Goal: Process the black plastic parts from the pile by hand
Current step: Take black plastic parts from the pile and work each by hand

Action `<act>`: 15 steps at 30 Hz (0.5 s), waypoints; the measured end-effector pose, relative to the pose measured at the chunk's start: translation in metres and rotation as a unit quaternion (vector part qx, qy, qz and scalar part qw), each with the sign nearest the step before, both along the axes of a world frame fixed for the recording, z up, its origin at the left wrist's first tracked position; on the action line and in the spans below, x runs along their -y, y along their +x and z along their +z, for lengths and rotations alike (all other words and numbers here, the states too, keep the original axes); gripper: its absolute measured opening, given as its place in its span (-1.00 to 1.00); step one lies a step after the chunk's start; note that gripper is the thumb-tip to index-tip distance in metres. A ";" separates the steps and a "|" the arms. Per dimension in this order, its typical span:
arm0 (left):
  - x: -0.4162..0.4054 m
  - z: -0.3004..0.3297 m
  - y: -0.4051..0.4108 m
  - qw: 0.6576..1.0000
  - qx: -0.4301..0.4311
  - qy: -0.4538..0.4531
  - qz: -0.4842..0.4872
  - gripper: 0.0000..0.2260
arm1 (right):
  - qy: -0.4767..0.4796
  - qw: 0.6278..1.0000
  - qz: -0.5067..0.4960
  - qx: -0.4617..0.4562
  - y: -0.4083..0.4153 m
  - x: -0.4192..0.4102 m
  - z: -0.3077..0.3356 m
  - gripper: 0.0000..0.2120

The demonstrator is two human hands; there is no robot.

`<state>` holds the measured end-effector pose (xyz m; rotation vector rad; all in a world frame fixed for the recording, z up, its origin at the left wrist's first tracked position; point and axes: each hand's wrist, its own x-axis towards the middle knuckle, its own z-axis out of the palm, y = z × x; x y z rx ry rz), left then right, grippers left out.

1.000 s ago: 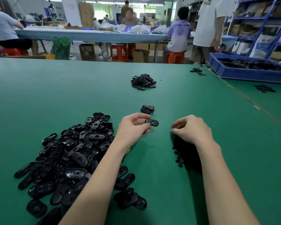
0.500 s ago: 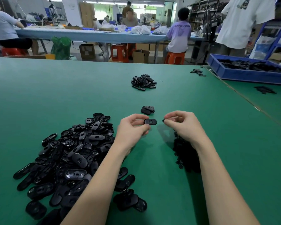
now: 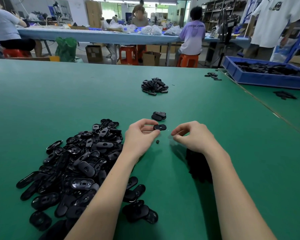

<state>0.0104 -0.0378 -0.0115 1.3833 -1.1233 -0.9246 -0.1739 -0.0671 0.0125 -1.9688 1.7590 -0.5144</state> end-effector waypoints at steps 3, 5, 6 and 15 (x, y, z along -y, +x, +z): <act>0.002 -0.002 0.002 1.000 -0.004 -0.004 0.028 -0.82 | -0.002 0.999 0.025 -0.022 0.014 -0.004 -0.004 -0.88; 0.003 -0.002 0.005 0.999 -0.012 -0.006 0.047 -0.81 | -0.021 0.998 0.038 -0.039 0.026 -0.006 -0.008 -0.83; 0.003 -0.002 0.006 0.999 -0.014 -0.007 0.049 -0.81 | -0.030 0.998 0.044 -0.045 0.032 -0.007 -0.010 -0.82; 0.001 -0.002 0.009 0.999 -0.023 -0.002 0.031 -0.80 | -0.044 0.999 0.011 0.024 0.040 -0.008 -0.013 -0.98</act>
